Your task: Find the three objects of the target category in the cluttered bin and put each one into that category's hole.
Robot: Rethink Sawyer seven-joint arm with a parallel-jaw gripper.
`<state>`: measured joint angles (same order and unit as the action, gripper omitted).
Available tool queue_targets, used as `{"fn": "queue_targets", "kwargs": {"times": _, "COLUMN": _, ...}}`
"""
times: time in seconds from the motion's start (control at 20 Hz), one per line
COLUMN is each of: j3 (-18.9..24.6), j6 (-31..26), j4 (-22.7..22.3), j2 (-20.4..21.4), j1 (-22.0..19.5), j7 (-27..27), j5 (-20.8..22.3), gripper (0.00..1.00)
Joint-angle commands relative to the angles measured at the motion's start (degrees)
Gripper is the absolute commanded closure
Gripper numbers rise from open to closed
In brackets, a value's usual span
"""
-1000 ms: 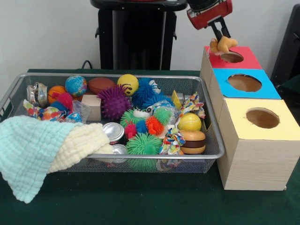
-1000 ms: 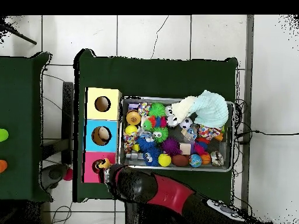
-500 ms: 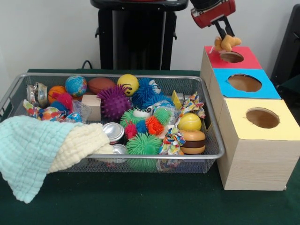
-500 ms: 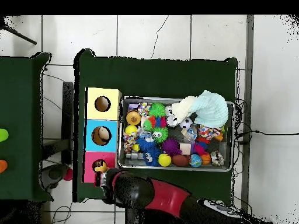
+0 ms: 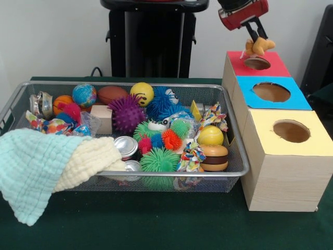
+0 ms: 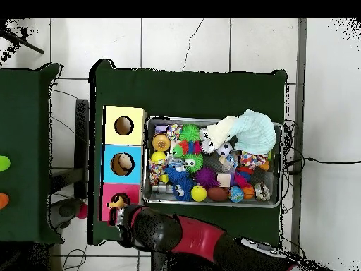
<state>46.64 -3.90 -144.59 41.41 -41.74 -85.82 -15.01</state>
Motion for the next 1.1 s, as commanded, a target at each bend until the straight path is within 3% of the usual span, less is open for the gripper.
{"fn": "queue_targets", "kwargs": {"times": 0.05, "j3": 2.9, "j6": 7.3, "j4": 2.7, "j2": -3.1, "j1": -1.4, "j7": -16.0, "j5": 1.1, "gripper": 1.00}}
{"fn": "queue_targets", "kwargs": {"times": 0.95, "j3": 1.3, "j6": 8.0, "j4": 3.5, "j2": -2.8, "j1": -0.8, "j7": -14.0, "j5": 3.6, "gripper": 1.00}}
{"fn": "queue_targets", "kwargs": {"times": 1.0, "j3": 0.9, "j6": 8.0, "j4": 3.4, "j2": -2.6, "j1": -0.6, "j7": -14.8, "j5": 3.1, "gripper": 0.00}}
{"fn": "queue_targets", "kwargs": {"times": 1.1, "j3": 0.7, "j6": 7.7, "j4": 3.5, "j2": -2.4, "j1": -0.4, "j7": -14.7, "j5": 3.1, "gripper": 0.00}}
